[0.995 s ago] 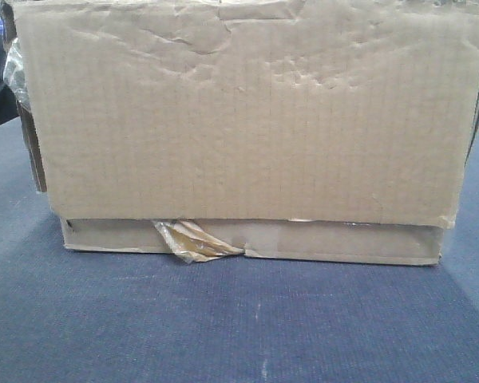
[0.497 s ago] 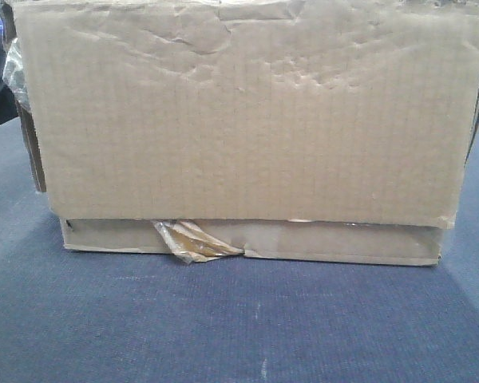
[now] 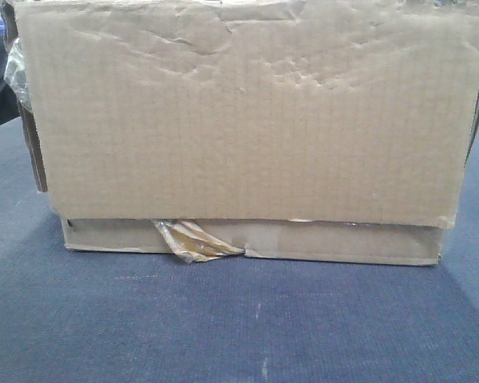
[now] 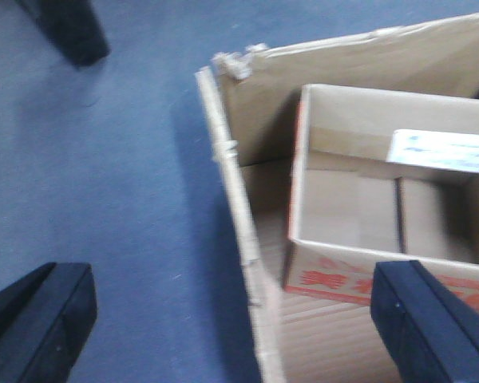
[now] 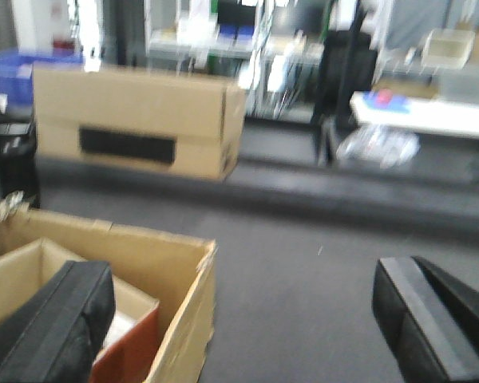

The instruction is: Stack two boxes on right shelf middle

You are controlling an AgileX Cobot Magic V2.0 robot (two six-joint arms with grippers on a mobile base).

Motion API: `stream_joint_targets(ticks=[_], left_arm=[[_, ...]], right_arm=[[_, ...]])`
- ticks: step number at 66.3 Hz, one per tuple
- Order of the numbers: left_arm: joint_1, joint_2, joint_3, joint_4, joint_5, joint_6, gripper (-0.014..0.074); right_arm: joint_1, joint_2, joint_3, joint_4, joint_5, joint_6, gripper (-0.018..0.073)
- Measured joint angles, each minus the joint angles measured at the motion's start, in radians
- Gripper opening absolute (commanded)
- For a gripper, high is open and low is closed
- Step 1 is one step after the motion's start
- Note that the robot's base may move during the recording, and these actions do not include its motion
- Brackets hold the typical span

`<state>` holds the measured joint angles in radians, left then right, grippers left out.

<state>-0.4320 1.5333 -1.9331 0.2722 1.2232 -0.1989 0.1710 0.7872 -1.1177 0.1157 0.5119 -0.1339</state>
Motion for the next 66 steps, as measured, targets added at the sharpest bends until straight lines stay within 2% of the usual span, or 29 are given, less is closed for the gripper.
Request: stream_joint_targets(ticks=[19,31,46,53,66], left_arm=[[0.132,0.002,0.01,-0.163,0.005,0.092,0.0608],[0.153,0.008,0.091,-0.204,0.005,0.129,0.0608],[0.153,0.045,0.228,-0.259,0.005,0.136,0.0608],[0.153,0.064,0.241,-0.294,0.006,0.136,0.0608],[0.153,0.114,0.241,-0.31,0.006,0.136,0.0608]], right_arm=[[0.058,0.296,-0.369,0.0,0.441,0.0,0.0561],[0.06,0.457,-0.474,0.01,0.625,0.002,0.0561],[0.062,0.606,-0.479,0.033,0.704,0.002,0.0561],[0.062,0.66,-0.479,0.037,0.709,0.002,0.0561],[0.062,0.751,-0.479,0.045,0.709,0.002,0.0561]])
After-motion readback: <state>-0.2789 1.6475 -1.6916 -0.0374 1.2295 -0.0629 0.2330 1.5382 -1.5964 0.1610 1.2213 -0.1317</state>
